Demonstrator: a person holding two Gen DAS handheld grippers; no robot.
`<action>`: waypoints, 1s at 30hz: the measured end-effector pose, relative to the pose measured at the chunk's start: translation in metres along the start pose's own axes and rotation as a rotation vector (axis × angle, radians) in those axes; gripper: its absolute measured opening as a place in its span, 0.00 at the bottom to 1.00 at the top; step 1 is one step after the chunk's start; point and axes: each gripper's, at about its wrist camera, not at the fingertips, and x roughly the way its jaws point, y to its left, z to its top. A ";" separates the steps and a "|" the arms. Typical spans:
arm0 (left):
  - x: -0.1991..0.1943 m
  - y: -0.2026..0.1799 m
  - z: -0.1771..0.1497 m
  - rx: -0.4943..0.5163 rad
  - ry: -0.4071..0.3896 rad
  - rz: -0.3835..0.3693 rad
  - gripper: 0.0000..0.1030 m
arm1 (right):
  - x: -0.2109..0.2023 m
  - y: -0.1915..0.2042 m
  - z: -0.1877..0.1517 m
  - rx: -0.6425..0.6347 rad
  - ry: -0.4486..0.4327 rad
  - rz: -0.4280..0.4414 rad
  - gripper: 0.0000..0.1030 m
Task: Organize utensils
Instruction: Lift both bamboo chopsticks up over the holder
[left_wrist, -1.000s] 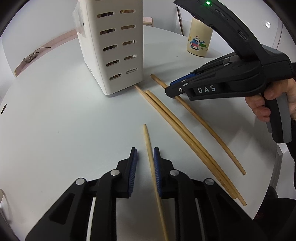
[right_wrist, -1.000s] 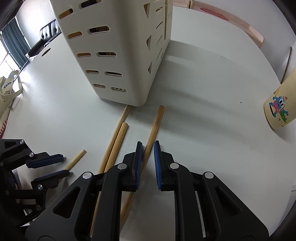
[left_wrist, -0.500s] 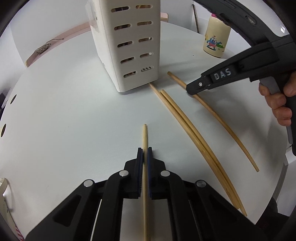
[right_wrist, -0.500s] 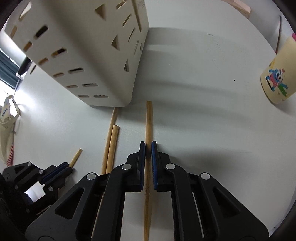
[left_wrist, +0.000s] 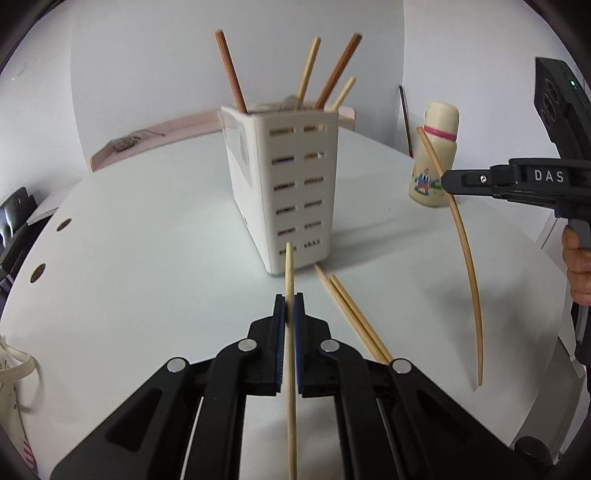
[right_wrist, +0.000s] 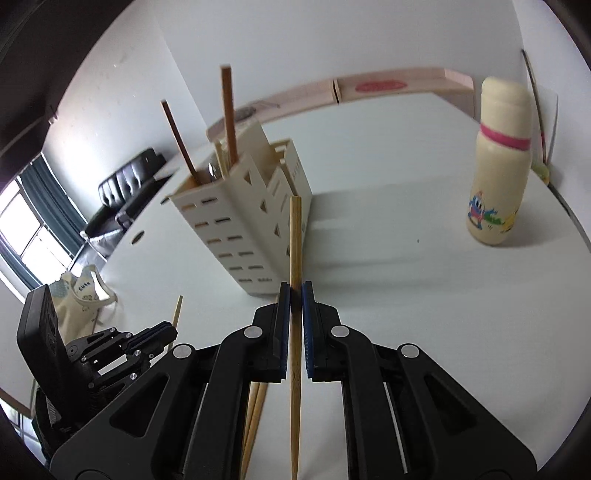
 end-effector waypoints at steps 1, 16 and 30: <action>-0.007 0.002 0.005 -0.005 -0.035 -0.001 0.04 | -0.007 0.003 0.002 -0.010 -0.036 0.017 0.06; -0.064 0.026 0.070 -0.125 -0.340 -0.096 0.04 | -0.058 0.035 0.038 -0.074 -0.383 0.275 0.06; -0.068 0.058 0.122 -0.231 -0.534 -0.092 0.04 | -0.051 0.057 0.083 -0.084 -0.549 0.266 0.06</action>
